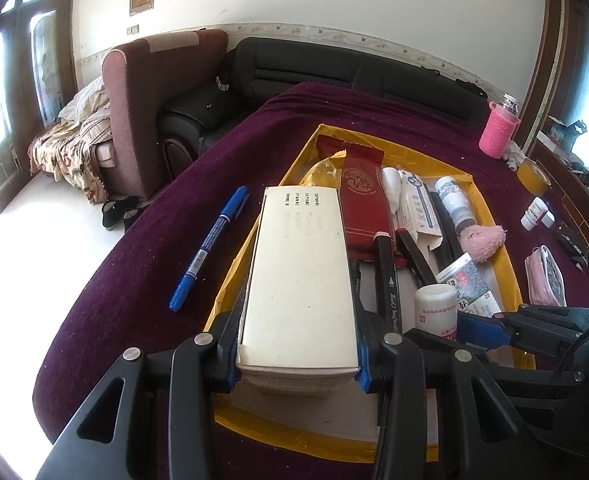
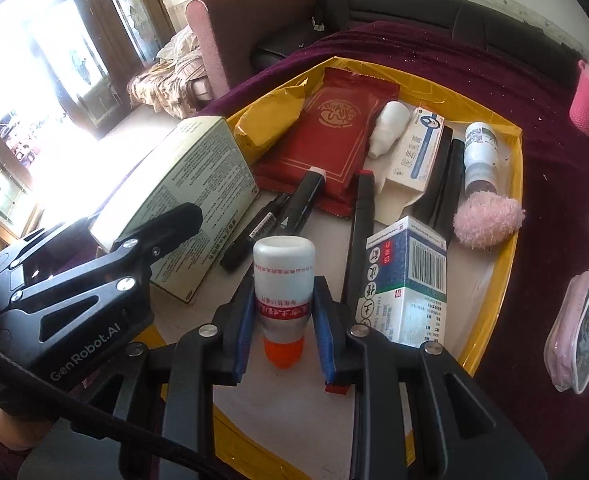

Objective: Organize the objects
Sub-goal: 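Carry the box and bottle into the tray, open both grippers, then move both grippers back toward the remaining items on the bed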

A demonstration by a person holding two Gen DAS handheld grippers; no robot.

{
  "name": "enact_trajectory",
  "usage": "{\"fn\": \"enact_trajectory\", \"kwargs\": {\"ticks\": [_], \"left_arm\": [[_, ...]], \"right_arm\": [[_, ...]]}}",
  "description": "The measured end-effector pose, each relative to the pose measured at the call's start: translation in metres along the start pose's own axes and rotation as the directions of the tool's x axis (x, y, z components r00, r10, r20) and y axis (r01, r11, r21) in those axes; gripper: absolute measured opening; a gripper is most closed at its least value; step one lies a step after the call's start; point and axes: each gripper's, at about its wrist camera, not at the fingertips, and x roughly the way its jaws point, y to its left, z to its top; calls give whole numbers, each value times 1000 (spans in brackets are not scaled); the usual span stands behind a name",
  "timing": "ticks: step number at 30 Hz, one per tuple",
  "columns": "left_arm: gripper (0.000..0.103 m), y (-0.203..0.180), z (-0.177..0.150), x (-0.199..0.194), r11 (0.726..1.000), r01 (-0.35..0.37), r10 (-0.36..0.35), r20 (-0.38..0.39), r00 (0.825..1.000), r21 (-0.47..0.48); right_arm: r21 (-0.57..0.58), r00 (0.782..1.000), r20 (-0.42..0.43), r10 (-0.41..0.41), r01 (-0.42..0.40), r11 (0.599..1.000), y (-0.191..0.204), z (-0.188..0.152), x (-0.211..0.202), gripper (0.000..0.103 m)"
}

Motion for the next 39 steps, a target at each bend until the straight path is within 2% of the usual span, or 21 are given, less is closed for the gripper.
{"fn": "enact_trajectory", "kwargs": {"ticks": [2, 4, 6, 11, 18, 22, 24, 28, 30, 35, 39], "left_arm": [[38, 1, 1, 0, 1000, 3, -3, -5, 1000, -7], [43, 1, 1, -1, 1000, 2, -2, -3, 1000, -12], [53, 1, 3, -5, 1000, 1, -1, 10, 1000, -16], [66, 0, 8, -21, 1000, 0, 2, 56, 998, -19], [67, -1, 16, -45, 999, 0, 5, 108, 994, -46], [68, -4, 21, -73, 996, 45, -30, 192, 981, -77], [78, -9, 24, -88, 993, 78, -55, 245, 968, -85], [85, -26, 29, -108, 991, 123, -99, 319, 942, -57], [88, -39, 30, -112, 991, 130, -115, 326, 938, -24], [88, -80, 28, -106, 985, 147, -167, 286, 944, 89], [88, -121, 25, -92, 971, 166, -203, 223, 953, 172]], "right_arm": [[-6, 1000, 3, -7, 7, 1000, 1, 0, 0, 25], [-9, 1000, 5, -9, 9, 1000, 1, -1, -1, 25], [-6, 1000, 5, -6, 6, 1000, 1, -1, -1, 25], [20, 1000, -4, 16, -16, 1000, -2, 2, -2, 29], [61, 996, 59, 64, -68, 996, -12, 7, -26, 31], [69, 990, 131, 54, -64, 996, -19, 8, -54, 46], [79, 986, 160, 48, -61, 995, -27, 5, -68, 46], [127, 978, 206, 22, -49, 991, -59, -2, -93, 46], [162, 975, 223, -3, -34, 986, -78, -7, -105, 49], [291, 960, 250, -123, 47, 956, -155, -27, -136, 52], [434, 948, 226, -225, 109, 895, -228, -54, -154, 52]]}}
